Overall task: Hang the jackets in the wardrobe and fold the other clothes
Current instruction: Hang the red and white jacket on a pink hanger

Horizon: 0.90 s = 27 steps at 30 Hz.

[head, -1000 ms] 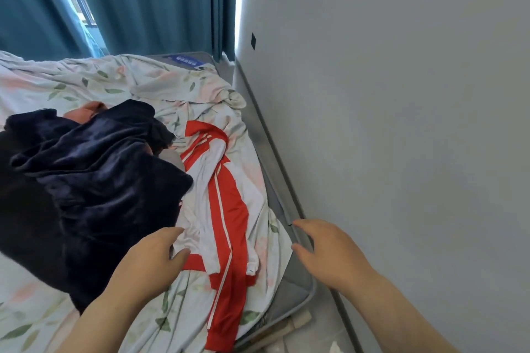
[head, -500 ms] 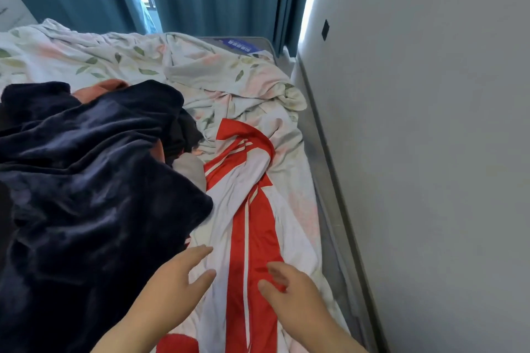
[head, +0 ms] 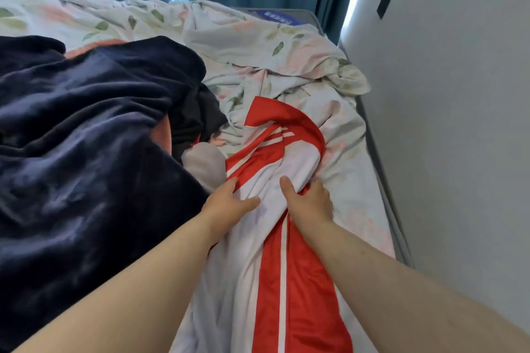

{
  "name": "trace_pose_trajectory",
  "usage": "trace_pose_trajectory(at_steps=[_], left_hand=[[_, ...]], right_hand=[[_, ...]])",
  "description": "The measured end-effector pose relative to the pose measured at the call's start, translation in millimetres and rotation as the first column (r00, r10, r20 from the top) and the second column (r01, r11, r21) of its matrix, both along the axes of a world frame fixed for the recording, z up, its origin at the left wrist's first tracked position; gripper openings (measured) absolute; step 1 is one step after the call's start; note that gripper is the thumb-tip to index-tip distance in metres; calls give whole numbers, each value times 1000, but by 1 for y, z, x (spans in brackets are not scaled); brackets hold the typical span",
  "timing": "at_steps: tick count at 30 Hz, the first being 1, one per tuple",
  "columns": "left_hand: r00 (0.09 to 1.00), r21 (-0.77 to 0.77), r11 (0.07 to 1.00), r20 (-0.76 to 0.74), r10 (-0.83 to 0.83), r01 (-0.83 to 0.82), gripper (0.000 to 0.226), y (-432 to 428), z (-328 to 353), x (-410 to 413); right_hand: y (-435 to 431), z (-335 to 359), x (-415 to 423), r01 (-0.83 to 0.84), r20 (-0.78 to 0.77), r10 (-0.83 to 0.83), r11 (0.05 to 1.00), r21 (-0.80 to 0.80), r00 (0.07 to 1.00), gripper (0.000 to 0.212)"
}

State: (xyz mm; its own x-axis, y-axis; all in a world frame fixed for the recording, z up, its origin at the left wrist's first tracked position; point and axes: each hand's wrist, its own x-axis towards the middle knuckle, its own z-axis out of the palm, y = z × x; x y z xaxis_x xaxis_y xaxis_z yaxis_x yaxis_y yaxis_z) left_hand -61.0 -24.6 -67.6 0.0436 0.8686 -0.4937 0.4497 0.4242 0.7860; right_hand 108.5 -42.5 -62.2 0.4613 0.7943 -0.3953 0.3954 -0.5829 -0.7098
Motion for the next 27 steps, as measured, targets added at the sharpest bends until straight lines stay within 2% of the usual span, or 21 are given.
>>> trace_pose_trajectory(at_steps=[2, 4, 6, 11, 14, 17, 19, 21, 22, 23, 24, 26, 27], left_hand=[[980, -72, 991, 152, 125, -115, 86, 9, -12, -6], [959, -87, 980, 208, 192, -177, 84, 15, -22, -10], [968, -54, 983, 175, 181, -174, 84, 18, -29, -11], [986, 12, 989, 76, 146, -147, 104, 23, -33, -8], [994, 40, 999, -102, 32, -28, 109, 22, -36, -5], [950, 38, 988, -285, -130, 146, 107, 12, -28, -5], [856, 9, 948, -433, -282, 317, 103, 1, -19, -5], [734, -75, 877, -516, -442, 475, 108, -17, -6, 2], [694, -113, 839, -509, -509, 533, 112, -29, 3, 5], [706, -120, 822, -454, -544, 557, 116, -43, 11, 7], [766, -100, 833, -346, -542, 544, 116, -58, 19, 9], [892, -30, 893, -42, -450, 449, 94, -89, 46, 7], [919, -73, 917, 87, -385, 391, 76, -102, 62, 10]], right_hand=[[5, -10, 7, 114, -208, -113, 993, -5, 972, 89], [9, -20, 14, 175, -356, -156, 984, 20, 921, 74], [12, -28, 17, 150, -375, -133, 989, 16, 917, 58], [14, -35, 17, 152, -395, -140, 988, -2, 908, 52], [14, -35, 22, 149, -442, -136, 989, -4, 887, 39], [7, -30, 27, 129, -499, -113, 992, -3, 859, 16], [-2, -17, 31, 64, -522, -49, 998, 11, 851, 15], [-13, 4, 34, -1, -526, 17, 1000, 30, 850, 19], [-19, 16, 34, -17, -521, 39, 999, 47, 853, 23], [-26, 28, 33, -26, -515, 59, 997, 70, 855, 26], [-34, 43, 31, -29, -513, 74, 995, 95, 855, 28], [-53, 68, 22, -36, -509, 99, 990, 133, 855, 31], [-64, 80, 15, -41, -505, 116, 987, 156, 855, 35]])
